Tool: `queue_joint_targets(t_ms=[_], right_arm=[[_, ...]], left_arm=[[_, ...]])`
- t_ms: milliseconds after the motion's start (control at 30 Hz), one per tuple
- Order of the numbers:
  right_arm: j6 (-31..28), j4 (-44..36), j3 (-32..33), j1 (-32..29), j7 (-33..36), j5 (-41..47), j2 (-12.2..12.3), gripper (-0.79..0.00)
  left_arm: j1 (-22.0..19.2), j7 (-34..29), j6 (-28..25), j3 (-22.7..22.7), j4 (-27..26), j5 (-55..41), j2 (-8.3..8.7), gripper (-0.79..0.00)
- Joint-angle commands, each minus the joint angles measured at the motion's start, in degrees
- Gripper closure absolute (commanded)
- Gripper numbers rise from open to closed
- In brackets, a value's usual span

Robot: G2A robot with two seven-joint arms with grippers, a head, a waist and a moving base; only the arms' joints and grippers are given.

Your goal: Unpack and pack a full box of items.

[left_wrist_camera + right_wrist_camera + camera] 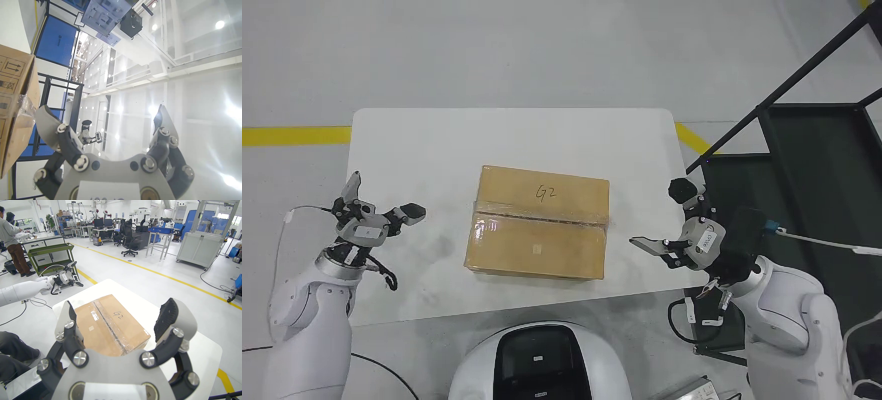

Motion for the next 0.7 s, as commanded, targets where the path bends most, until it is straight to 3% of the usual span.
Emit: queue_joint_targets(t_ms=[0,133,433,667], right_arm=[[0.0,0.0,0.0,0.0,0.0,0.0,0.0,-0.785],[0.0,0.0,0.0,0.0,0.0,0.0,0.0,-0.785],[0.0,0.0,0.0,0.0,0.0,0.0,0.0,-0.785],[0.41,0.29,-0.55,0.29,-0.29,0.64,0.03,-0.785]], left_arm=[[0.03,1.37,0.3,-0.54,0.49,-0.12,0.05,-0.785],[-0.02,4.79,-0.48,-3.81,2.04,-1.12,0.37,-0.785],[3.69,13.79,-12.81,-7.62,1.97,2.67,0.21,-0.785],[3.69,13.79,-12.81,-7.62,1.97,2.67,0.21,-0.785]])
